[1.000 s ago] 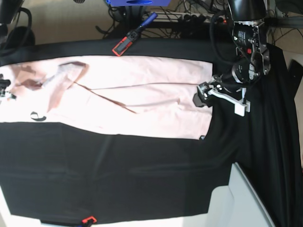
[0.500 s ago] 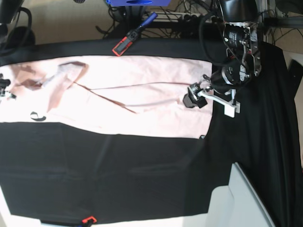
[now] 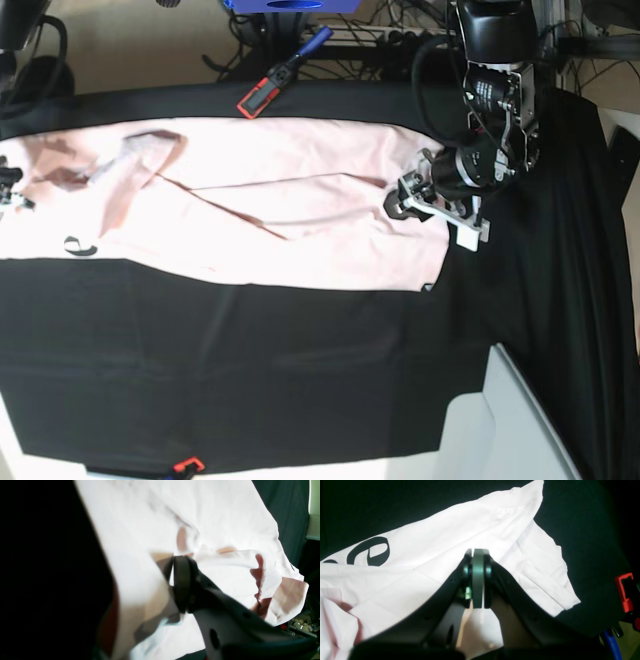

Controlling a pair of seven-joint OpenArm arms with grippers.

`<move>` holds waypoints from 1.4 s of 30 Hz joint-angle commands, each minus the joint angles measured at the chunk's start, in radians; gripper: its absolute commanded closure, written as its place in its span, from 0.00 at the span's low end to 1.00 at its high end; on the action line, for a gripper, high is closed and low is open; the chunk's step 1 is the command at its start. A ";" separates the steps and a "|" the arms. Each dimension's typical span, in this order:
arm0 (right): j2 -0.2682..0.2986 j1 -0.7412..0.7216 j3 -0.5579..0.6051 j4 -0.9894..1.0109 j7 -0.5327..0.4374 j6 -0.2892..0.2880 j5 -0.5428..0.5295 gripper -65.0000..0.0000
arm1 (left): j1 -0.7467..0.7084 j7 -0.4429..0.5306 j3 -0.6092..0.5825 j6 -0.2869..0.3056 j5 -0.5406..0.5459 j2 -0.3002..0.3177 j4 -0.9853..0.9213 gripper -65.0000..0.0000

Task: Fold the T-shirt properly
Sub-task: 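Grasp the shirt's folded corner with the left gripper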

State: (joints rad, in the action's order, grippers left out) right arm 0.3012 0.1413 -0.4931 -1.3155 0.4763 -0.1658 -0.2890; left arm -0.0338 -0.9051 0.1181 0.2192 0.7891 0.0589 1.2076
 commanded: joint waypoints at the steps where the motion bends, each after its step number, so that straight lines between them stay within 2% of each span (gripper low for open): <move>1: 0.022 -0.010 -0.009 -0.017 -0.024 0.002 -0.002 1.00 | 0.004 -0.016 0.001 0.003 -0.007 0.006 0.007 0.72; 4: 0.022 -0.010 -0.009 -0.017 -0.024 0.002 -0.002 1.00 | -0.004 -0.018 0.001 0.001 -0.007 0.006 0.008 0.73; 8: 0.022 -0.010 -0.009 -0.017 -0.024 0.002 -0.002 1.00 | -0.005 -0.021 0.001 -0.001 -0.004 0.006 0.015 0.82; 14: 0.022 -0.010 -0.009 -0.017 -0.024 0.002 -0.002 1.00 | -0.048 -0.022 0.001 -0.004 -0.007 0.022 0.162 0.83; 17: 0.022 -0.010 -0.009 -0.017 -0.024 0.002 -0.002 1.00 | -0.051 -0.022 -0.007 -0.024 -0.007 0.037 0.163 0.84; 18: 0.022 -0.010 -0.009 -0.017 -0.024 0.002 -0.002 1.00 | -0.053 -0.022 -0.007 -0.042 -0.007 0.037 0.162 0.86; 20: 0.022 -0.010 -0.009 -0.017 -0.024 0.002 -0.002 1.00 | -0.053 -0.022 -0.001 -0.079 -0.006 0.037 0.162 1.00; 30: 0.022 -0.010 -0.009 -0.016 -0.024 0.002 -0.002 1.00 | -0.053 -0.022 -0.007 -0.082 -0.003 0.035 0.177 1.00; 37: 0.022 -0.010 -0.009 -0.016 -0.024 0.002 -0.002 1.00 | -0.068 -0.024 -0.011 -0.085 -0.001 0.029 0.274 1.00; 42: 0.022 -0.012 -0.009 0.021 -0.024 0.002 -0.002 1.00 | -0.064 -0.024 -0.113 -0.086 -0.001 0.020 0.292 1.00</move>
State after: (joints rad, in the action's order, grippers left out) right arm 0.3008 0.1375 -0.4931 -1.2789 0.4732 -0.1642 -0.2878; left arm -0.1093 -0.9360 0.0029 0.1238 0.7666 0.0776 1.4807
